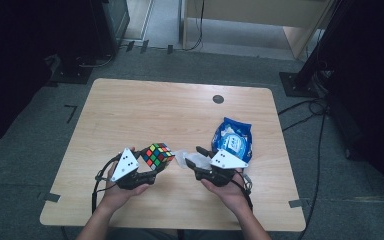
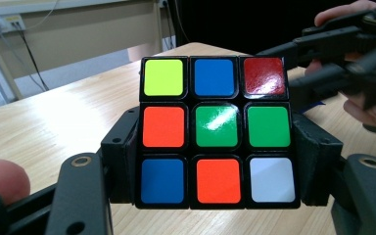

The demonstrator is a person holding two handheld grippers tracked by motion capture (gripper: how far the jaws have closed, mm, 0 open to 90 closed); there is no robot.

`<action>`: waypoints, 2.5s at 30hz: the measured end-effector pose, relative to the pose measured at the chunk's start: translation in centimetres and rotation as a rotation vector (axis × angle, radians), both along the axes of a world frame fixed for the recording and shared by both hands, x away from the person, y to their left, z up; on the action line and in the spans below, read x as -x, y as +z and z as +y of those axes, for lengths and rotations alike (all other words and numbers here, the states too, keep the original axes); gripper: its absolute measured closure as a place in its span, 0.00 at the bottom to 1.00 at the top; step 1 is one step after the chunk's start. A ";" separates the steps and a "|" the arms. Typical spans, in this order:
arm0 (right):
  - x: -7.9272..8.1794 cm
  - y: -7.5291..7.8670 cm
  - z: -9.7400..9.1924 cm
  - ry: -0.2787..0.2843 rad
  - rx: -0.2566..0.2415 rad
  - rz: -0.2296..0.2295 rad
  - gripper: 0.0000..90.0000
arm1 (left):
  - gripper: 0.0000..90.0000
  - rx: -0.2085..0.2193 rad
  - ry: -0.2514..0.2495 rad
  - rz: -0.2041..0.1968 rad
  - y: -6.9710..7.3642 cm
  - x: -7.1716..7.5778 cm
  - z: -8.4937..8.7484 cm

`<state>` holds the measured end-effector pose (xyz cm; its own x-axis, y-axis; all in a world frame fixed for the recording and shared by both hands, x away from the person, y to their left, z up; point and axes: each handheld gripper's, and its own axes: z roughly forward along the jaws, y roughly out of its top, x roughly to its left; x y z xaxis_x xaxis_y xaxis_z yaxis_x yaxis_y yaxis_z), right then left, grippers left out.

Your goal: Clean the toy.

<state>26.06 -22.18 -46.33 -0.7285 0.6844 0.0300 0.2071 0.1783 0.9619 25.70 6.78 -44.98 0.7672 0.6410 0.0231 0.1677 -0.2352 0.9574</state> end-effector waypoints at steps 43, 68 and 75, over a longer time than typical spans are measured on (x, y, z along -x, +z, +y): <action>1.6 -2.2 3.8 0.071 0.186 -0.274 0.39 | 0.31 0.129 -0.103 0.163 1.3 -0.6 -0.5; 0.4 2.1 2.2 0.017 -0.007 0.255 0.39 | 0.25 -0.339 0.002 -0.231 -2.3 1.6 -3.9; 0.5 2.4 2.8 0.059 -0.003 0.319 0.39 | 0.24 -0.373 -0.002 -0.273 -2.4 1.9 -4.4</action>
